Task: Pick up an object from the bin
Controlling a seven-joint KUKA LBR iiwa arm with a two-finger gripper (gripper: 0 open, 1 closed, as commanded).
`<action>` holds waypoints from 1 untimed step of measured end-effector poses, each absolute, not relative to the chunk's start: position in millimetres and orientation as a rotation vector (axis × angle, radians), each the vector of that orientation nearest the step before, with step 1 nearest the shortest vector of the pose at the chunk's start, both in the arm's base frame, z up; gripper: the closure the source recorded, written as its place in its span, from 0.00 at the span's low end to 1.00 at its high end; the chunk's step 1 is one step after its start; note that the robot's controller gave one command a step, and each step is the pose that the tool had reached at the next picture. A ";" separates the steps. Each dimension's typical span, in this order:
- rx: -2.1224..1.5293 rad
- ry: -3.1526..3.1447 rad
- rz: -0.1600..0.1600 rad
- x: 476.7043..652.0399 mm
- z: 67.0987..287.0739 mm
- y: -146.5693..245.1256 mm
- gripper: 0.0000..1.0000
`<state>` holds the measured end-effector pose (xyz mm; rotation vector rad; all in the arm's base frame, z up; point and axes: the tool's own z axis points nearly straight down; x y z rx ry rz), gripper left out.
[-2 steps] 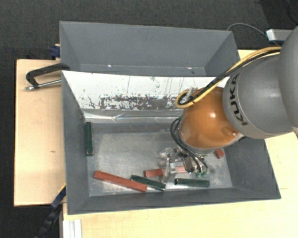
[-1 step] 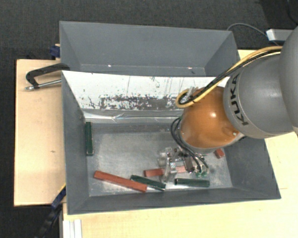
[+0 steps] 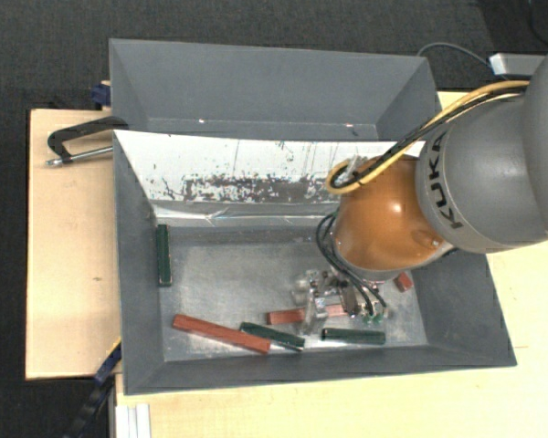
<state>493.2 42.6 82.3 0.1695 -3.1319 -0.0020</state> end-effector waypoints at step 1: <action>0.170 -3.133 -0.002 493.1 104.0 42.8 1.00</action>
Offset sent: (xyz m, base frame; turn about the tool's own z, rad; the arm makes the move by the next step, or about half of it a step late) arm 0.0000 0.0000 0.0564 0.0000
